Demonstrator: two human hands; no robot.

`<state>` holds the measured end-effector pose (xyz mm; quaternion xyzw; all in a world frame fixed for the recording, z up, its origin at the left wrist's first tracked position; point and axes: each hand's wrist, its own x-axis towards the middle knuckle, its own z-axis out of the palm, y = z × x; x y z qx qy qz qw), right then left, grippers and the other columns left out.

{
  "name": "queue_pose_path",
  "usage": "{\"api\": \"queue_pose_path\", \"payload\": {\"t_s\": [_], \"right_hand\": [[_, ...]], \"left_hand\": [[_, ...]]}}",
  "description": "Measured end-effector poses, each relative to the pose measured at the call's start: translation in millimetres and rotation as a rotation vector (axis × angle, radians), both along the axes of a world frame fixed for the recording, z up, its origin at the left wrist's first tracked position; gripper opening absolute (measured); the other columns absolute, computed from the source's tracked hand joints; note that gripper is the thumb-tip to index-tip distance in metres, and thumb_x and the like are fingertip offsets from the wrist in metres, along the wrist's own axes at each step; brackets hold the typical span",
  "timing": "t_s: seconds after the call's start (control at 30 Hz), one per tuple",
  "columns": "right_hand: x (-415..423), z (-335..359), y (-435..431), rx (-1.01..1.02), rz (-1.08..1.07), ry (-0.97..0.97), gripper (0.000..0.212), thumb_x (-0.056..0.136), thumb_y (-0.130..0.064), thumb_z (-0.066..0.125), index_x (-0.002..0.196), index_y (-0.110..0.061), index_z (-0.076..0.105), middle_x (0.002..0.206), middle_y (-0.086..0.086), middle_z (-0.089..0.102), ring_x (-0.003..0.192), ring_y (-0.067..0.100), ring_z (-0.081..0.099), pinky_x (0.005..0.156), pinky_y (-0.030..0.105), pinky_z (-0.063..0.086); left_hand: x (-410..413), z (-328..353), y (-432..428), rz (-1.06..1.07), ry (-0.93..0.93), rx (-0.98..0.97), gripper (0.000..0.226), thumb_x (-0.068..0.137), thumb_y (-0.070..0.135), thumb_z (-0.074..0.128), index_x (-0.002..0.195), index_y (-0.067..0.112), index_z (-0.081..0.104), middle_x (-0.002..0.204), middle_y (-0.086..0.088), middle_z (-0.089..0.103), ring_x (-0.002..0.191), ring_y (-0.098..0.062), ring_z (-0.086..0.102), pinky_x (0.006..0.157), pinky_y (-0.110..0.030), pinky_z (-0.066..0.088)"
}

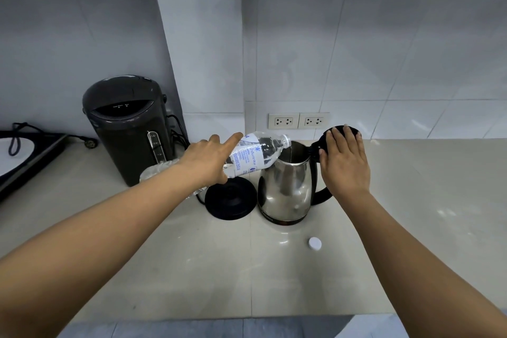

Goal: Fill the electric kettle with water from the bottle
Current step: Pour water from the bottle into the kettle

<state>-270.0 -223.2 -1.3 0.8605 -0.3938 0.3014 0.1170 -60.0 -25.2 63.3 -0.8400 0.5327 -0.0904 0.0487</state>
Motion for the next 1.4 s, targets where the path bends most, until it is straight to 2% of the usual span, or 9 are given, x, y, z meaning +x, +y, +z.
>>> {"api": "queue_pose_path", "payload": {"t_s": [0.27, 0.67, 1.4], "right_hand": [[0.1, -1.3, -0.9, -0.006, -0.001, -0.008, 0.052, 0.095, -0.032, 0.031, 0.133, -0.001, 0.049, 0.140, 0.013, 0.049, 0.141, 0.030, 0.028, 0.119, 0.043, 0.010], [0.5, -1.5, -0.8, -0.013, -0.001, -0.023, 0.052, 0.095, -0.031, 0.031, 0.133, -0.002, 0.050, 0.139, 0.013, 0.050, 0.141, 0.029, 0.030, 0.119, 0.043, 0.011], [-0.2, -1.2, -0.4, -0.003, -0.007, -0.010, 0.054, 0.094, -0.032, 0.029, 0.133, -0.001, 0.050, 0.140, 0.014, 0.050, 0.141, 0.029, 0.029, 0.119, 0.042, 0.010]], "left_hand": [[1.6, 3.0, -0.9, 0.005, -0.017, 0.001, 0.101, 0.075, 0.029, 0.073, 0.151, 0.033, 0.007, 0.111, -0.010, 0.050, 0.089, -0.030, 0.057, 0.067, -0.034, 0.043], [1.9, 4.8, -2.1, 0.008, -0.016, -0.003, 0.102, 0.075, 0.030, 0.073, 0.151, 0.033, 0.006, 0.113, -0.011, 0.050, 0.093, -0.030, 0.058, 0.068, -0.035, 0.044], [-0.8, 6.4, -1.5, 0.011, -0.010, 0.006, 0.101, 0.075, 0.029, 0.073, 0.151, 0.033, 0.006, 0.110, -0.010, 0.050, 0.087, -0.029, 0.055, 0.066, -0.035, 0.044]]}}
